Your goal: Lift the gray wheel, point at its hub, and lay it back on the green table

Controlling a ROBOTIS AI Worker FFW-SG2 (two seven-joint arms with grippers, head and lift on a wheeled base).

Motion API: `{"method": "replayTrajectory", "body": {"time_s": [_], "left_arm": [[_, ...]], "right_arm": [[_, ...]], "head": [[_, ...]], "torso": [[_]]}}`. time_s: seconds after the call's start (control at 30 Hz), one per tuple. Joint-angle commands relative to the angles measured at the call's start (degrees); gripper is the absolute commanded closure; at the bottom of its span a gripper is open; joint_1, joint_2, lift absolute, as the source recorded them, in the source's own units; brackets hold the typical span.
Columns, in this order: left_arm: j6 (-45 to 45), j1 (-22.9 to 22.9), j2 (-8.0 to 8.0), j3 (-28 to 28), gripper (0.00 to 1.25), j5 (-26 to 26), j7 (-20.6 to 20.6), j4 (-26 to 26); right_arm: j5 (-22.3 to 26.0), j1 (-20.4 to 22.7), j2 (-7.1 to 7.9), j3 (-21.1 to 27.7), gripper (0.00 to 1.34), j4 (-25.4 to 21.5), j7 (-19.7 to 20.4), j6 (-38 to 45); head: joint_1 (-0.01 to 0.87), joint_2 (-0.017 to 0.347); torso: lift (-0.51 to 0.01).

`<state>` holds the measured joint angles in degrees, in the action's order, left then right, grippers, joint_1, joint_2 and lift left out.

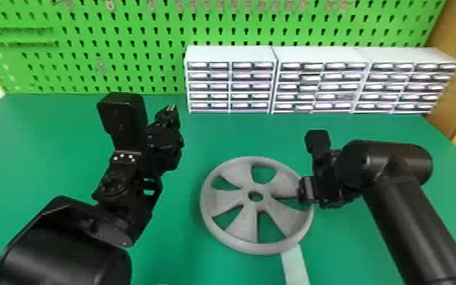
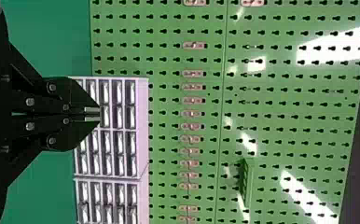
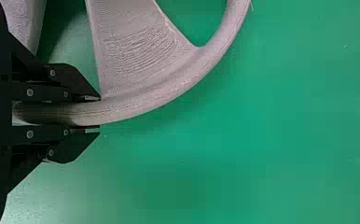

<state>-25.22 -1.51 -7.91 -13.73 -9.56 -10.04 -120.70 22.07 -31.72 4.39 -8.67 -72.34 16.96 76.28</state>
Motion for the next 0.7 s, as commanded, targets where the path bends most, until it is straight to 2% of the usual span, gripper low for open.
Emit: {"method": "replayTrajectory", "body": {"time_s": [0.0, 0.1, 0.37, 0.67], "left_arm": [[0.0, 0.0, 0.00, 0.0, 1.23, 0.0, 0.0, -0.1], [0.0, 0.0, 0.00, 0.0, 1.23, 0.0, 0.0, 0.0], [0.0, -0.1, 0.00, 0.0, 1.23, 0.0, 0.0, 0.0], [0.0, -0.2, 0.00, 0.0, 1.23, 0.1, 0.0, 0.0]], "right_arm": [[0.3, 0.1, 0.18, -0.2, 1.21, 0.4, 0.0, 0.0], [0.5, 0.2, 0.18, 0.1, 1.10, 0.5, 0.0, -0.1], [1.0, 0.3, 0.35, 0.2, 0.64, 0.5, 0.0, -0.2], [1.1, 0.4, 0.44, 0.2, 0.35, 0.5, 0.0, -0.2]], "head": [[0.692, 0.048], [0.692, 0.048], [0.692, 0.048], [0.692, 0.048]], "torso": [[-0.093], [-0.093], [-0.093], [-0.093]]}}
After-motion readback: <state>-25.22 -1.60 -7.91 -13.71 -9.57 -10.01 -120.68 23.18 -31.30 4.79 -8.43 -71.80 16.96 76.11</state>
